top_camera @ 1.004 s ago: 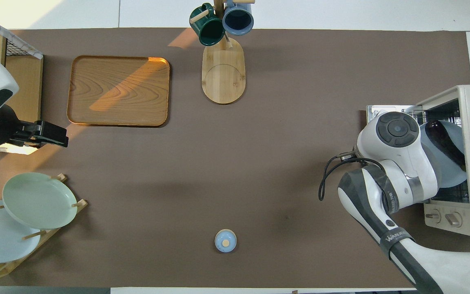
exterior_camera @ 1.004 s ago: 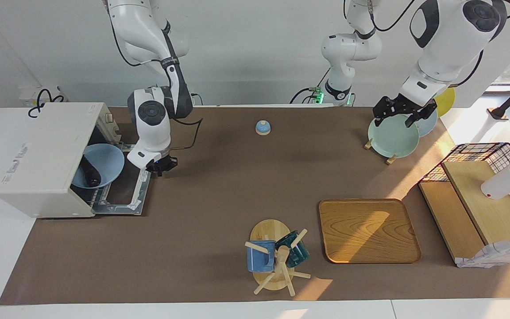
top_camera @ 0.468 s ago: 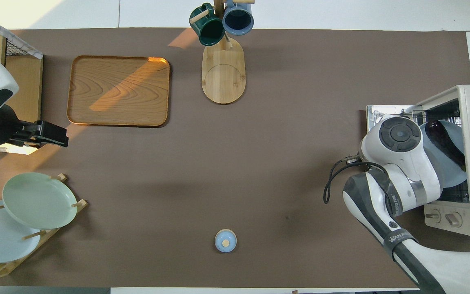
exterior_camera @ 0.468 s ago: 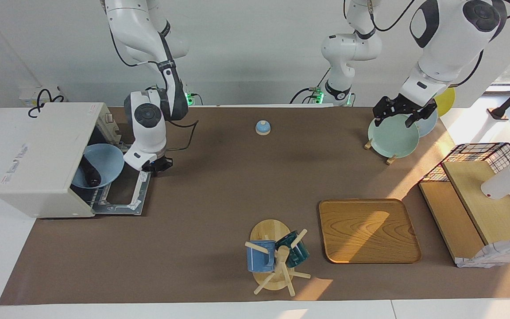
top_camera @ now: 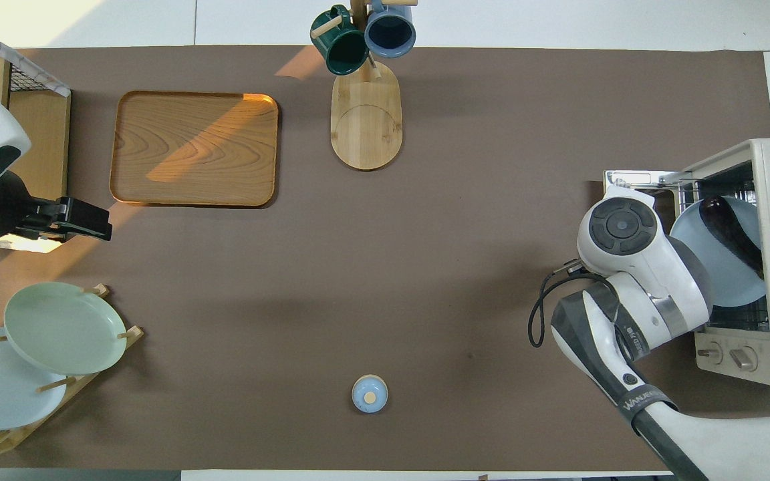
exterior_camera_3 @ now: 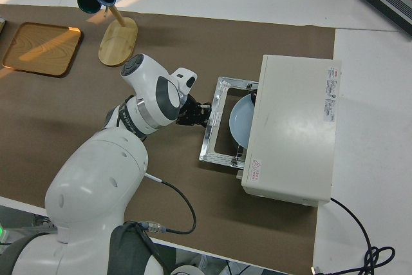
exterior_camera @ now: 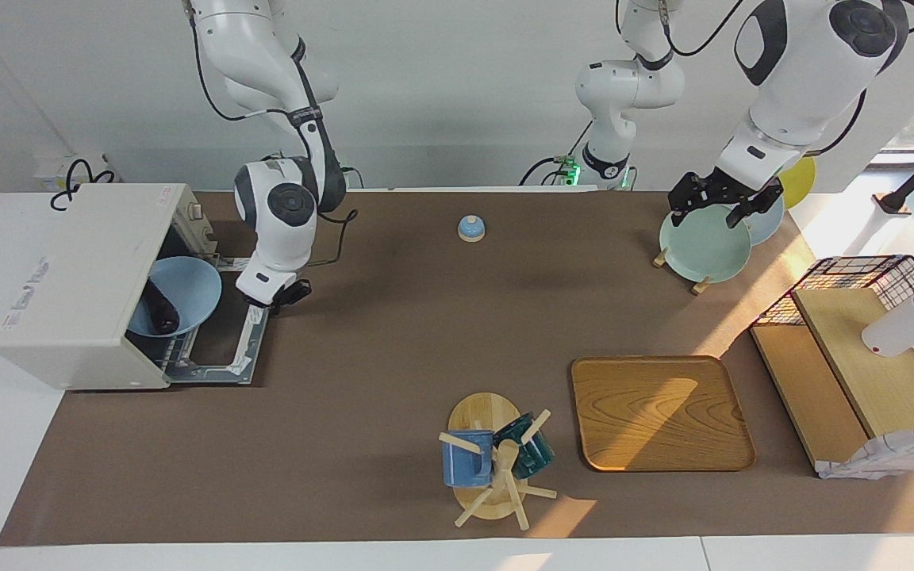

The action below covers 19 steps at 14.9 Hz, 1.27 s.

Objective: Put eggplant into oven
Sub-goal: 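Push the oven door shut with the right gripper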

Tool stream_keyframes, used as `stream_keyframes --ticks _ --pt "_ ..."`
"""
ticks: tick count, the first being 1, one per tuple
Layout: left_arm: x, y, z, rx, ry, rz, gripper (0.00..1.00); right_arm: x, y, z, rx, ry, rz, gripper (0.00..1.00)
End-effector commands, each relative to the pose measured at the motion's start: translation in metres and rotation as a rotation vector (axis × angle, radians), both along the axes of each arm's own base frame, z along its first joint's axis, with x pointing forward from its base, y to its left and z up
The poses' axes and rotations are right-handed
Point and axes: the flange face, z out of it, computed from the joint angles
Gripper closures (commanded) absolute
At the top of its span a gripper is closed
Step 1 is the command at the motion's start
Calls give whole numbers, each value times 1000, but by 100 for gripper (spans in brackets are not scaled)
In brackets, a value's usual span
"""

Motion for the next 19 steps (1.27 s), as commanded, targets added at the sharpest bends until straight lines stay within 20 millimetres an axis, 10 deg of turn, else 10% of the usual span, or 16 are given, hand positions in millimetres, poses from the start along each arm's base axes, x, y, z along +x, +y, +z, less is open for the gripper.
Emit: stream_keyframes --ticks 1,12,15,18,19 --pt "-2 3 5 14 0 8 0 31 -38 62 -70 8 69 100" --pt "-1 11 5 15 -1 21 0 14 -130 127 31 80 -61 100" --pt "-1 11 5 15 -1 21 0 19 -128 183 110 94 -153 65" --pt "-1 11 5 15 -1 21 0 24 -117 229 229 50 -189 0" --pt "-1 11 5 15 -1 21 0 24 -113 237 263 36 -194 0"
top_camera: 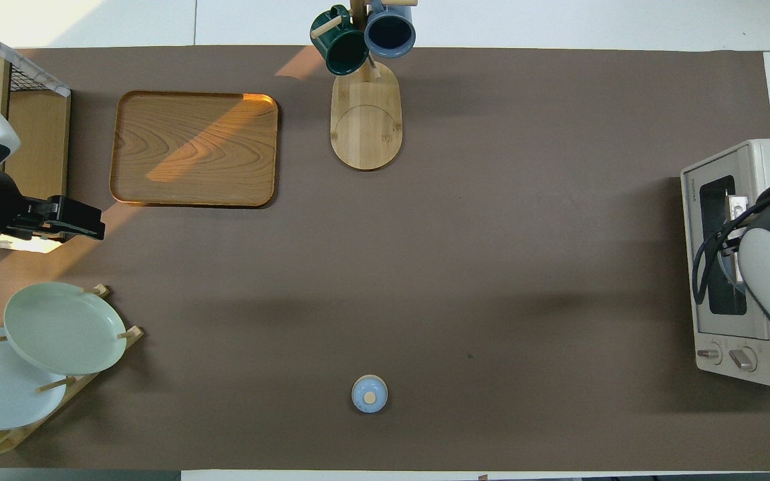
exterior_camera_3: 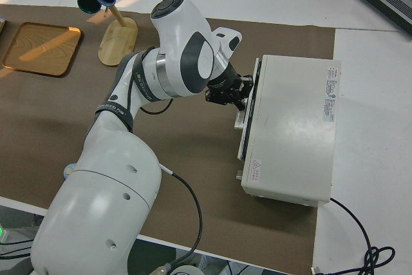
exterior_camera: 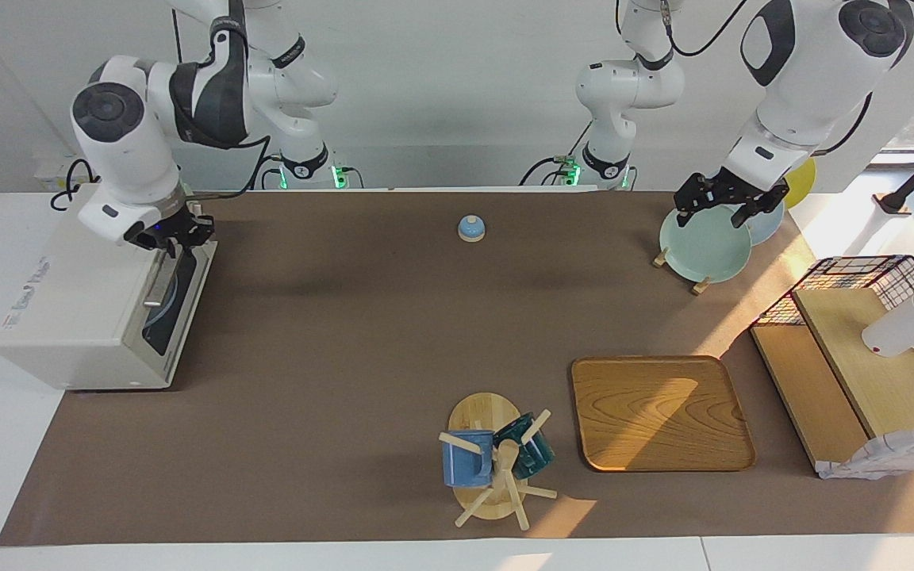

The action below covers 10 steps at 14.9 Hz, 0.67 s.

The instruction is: Put eggplant into oven

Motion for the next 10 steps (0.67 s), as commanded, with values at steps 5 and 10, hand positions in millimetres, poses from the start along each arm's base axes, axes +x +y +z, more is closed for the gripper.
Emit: stream_keyframes --ticks 5,10 --pt "-2 2 5 15 0 5 0 14 34 45 122 -77 -36 0" --pt "-2 2 5 15 0 5 0 14 55 38 122 -59 -72 0"
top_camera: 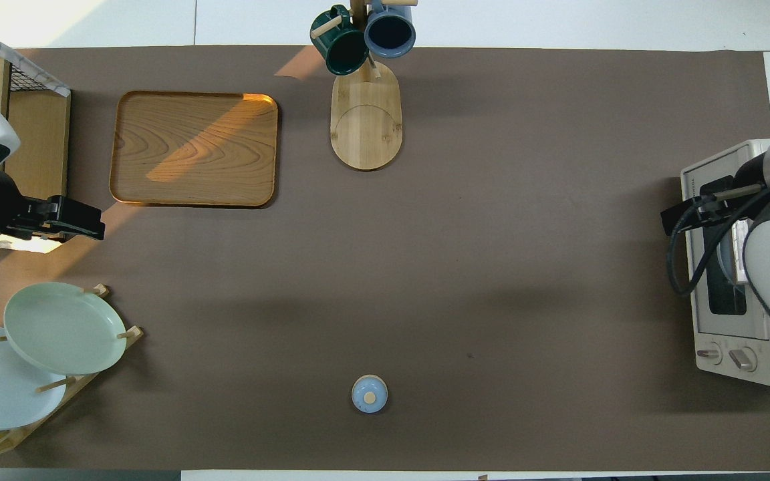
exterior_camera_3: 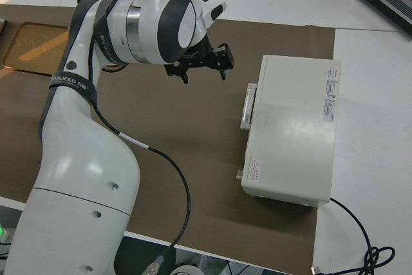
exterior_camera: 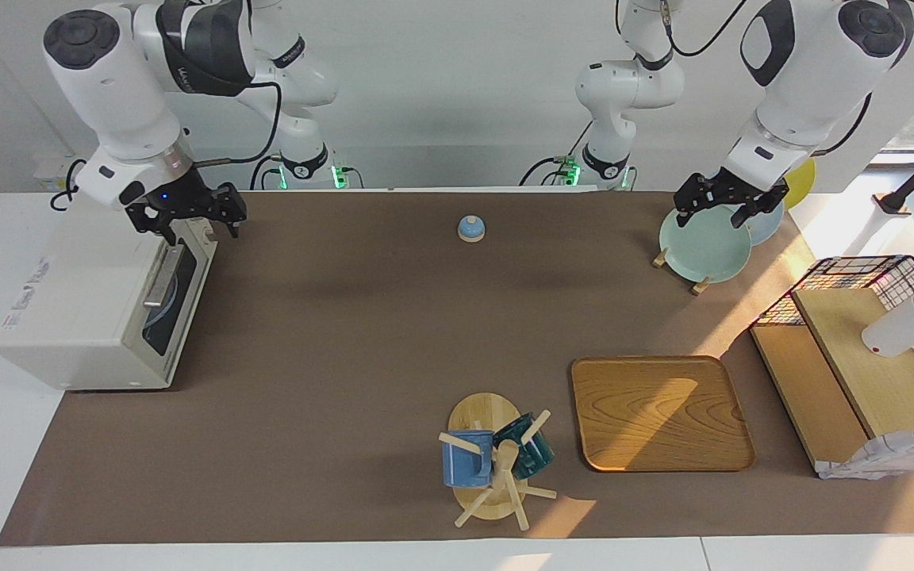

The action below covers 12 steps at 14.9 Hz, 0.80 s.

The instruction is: Put eggplant into oven

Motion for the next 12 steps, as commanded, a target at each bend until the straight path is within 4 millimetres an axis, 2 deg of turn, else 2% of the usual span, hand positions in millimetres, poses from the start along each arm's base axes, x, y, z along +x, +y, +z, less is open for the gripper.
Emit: stream_keyframes --ticks 1,4,8,12 --pt "-2 2 5 15 0 5 0 2 -7 4 24 20 -29 0" --pt "-2 2 5 15 -1 5 0 4 -13 9 30 11 -41 0" --pt "-2 2 5 15 0 5 0 5 -6 5 17 32 -30 0" --pt "-2 2 5 15 -1 5 0 9 -9 12 21 6 -36 0"
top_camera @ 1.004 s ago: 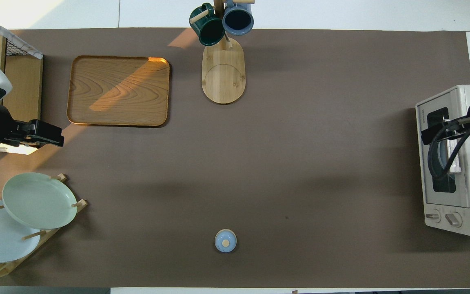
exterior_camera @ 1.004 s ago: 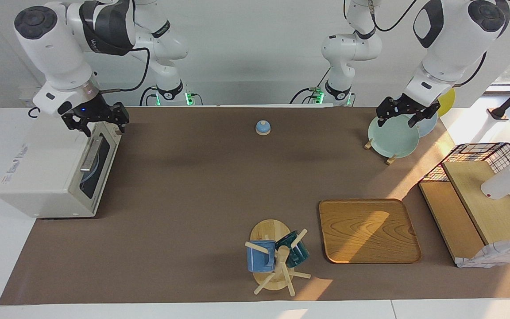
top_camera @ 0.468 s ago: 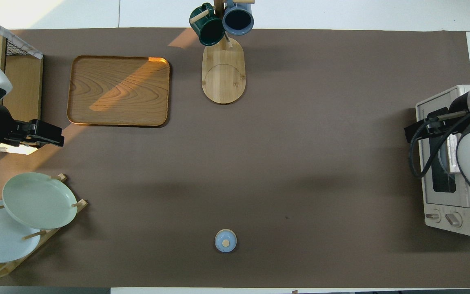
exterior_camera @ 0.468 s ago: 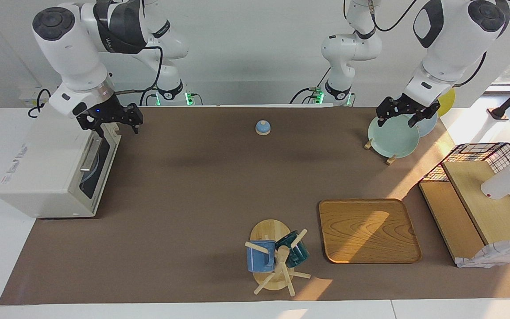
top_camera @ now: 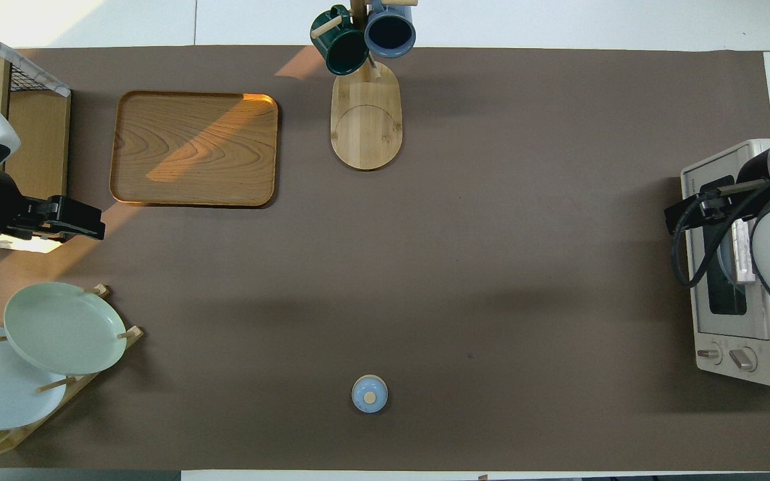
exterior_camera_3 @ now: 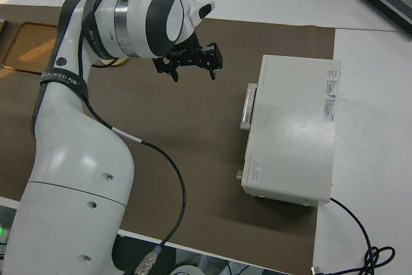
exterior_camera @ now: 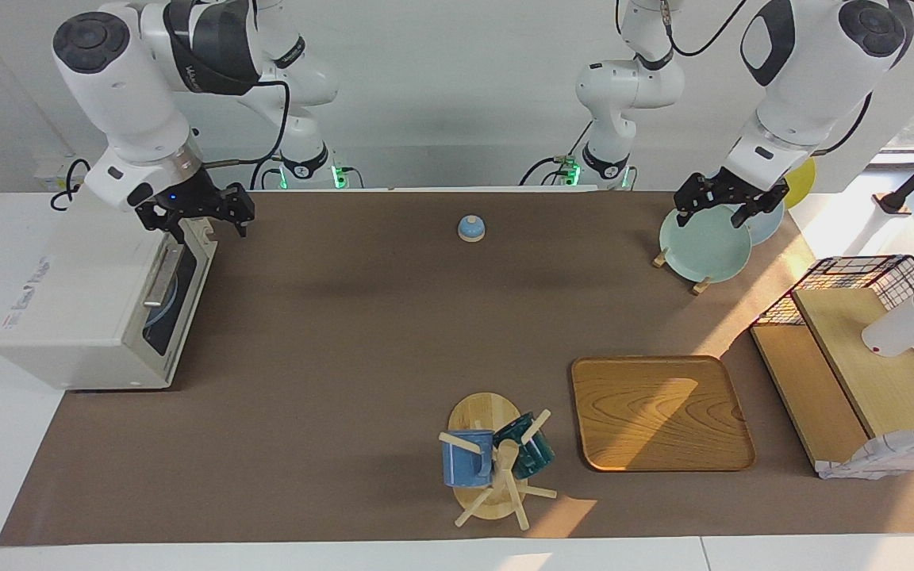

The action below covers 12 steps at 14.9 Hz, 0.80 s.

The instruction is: Put eggplant into oven

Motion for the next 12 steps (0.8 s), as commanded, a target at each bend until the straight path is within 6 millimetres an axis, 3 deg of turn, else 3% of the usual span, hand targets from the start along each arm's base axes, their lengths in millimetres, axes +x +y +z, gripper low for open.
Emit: stream_keyframes --ticks 1,8,12 --pt "-2 2 5 15 0 5 0 6 0 8 13 -12 -11 0" --pt "-2 2 5 15 0 5 0 3 0 10 27 -7 -14 0" --pt "-2 2 5 15 0 5 0 -3 0 22 27 -25 -16 0"
